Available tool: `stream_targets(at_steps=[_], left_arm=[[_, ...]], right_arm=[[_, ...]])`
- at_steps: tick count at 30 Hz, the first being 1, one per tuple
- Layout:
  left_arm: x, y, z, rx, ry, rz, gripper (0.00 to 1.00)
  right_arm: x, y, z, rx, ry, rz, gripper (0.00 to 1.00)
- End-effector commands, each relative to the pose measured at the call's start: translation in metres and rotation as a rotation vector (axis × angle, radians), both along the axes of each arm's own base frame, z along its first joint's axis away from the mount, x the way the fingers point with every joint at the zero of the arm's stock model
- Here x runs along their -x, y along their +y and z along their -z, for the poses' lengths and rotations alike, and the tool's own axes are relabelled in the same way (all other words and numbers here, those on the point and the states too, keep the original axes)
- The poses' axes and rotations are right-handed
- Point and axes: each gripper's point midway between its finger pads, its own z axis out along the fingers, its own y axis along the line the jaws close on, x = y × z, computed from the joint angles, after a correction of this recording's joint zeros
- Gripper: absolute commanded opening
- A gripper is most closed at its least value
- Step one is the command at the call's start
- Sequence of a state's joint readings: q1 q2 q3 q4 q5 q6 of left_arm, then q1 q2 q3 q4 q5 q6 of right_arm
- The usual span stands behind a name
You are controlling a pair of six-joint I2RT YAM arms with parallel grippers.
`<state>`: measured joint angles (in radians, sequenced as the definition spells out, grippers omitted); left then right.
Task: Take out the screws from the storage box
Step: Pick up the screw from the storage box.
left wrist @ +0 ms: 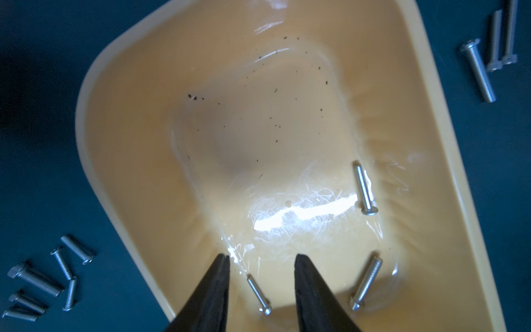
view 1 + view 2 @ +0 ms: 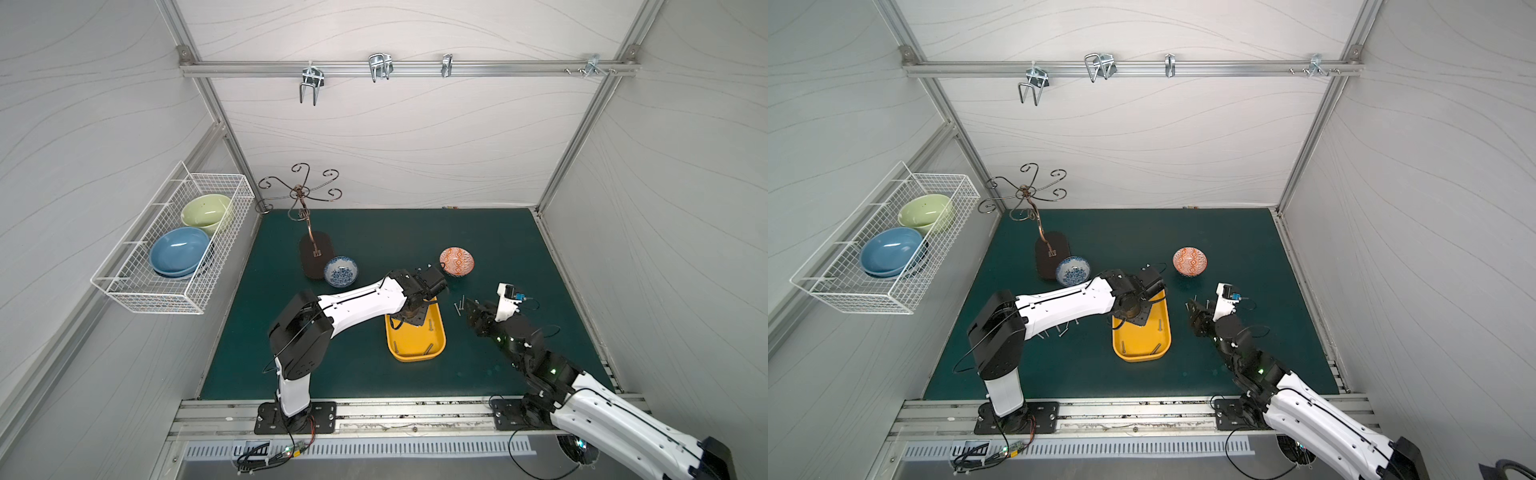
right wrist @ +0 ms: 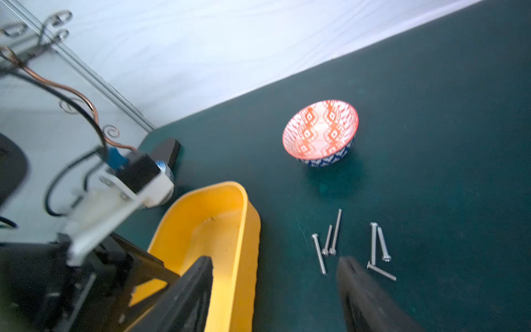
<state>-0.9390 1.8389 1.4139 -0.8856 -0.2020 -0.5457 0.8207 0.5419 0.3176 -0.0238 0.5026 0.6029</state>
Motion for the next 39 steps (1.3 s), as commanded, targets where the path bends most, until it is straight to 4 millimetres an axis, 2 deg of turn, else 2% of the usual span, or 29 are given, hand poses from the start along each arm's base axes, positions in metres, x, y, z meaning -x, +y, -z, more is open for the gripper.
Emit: stream_targets(at_steps=[1,4,8,11,14,19,23,29,33,39], left_arm=[[0.007,0.001,-0.024,0.021,0.031,0.025,0.42],[0.028,0.004,-0.026,0.041,0.127,0.025,0.41],[0.053,-0.013,-0.046,0.193,0.238,0.019,0.42],[0.06,-0.024,-0.062,0.271,0.288,-0.006,0.42],[0.064,-0.041,-0.068,0.348,0.328,0.0,0.43],[0.049,-0.053,-0.057,0.321,0.357,-0.023,0.42],[0.031,-0.061,-0.035,0.26,0.4,-0.038,0.41],[0.011,-0.058,-0.006,0.211,0.421,-0.06,0.41],[0.01,-0.059,0.004,0.208,0.451,-0.081,0.4],[-0.002,-0.063,0.016,0.203,0.446,-0.092,0.4]], right_arm=[[0.002,-0.018,0.002,0.078,0.101,0.075,0.78],[0.002,-0.014,-0.019,0.139,0.174,0.044,0.79],[0.01,-0.025,-0.036,0.267,0.293,0.037,0.79],[0.021,-0.032,-0.052,0.289,0.341,0.009,0.8],[0.025,-0.035,-0.066,0.265,0.384,-0.024,0.8],[0.016,-0.037,-0.096,0.223,0.419,-0.041,0.79],[0.011,-0.039,-0.118,0.256,0.379,-0.067,0.8],[0.006,-0.036,-0.127,0.336,0.363,-0.125,0.81],[0.002,-0.037,-0.127,0.333,0.366,-0.119,0.82],[-0.002,-0.032,-0.126,0.317,0.39,-0.136,0.82]])
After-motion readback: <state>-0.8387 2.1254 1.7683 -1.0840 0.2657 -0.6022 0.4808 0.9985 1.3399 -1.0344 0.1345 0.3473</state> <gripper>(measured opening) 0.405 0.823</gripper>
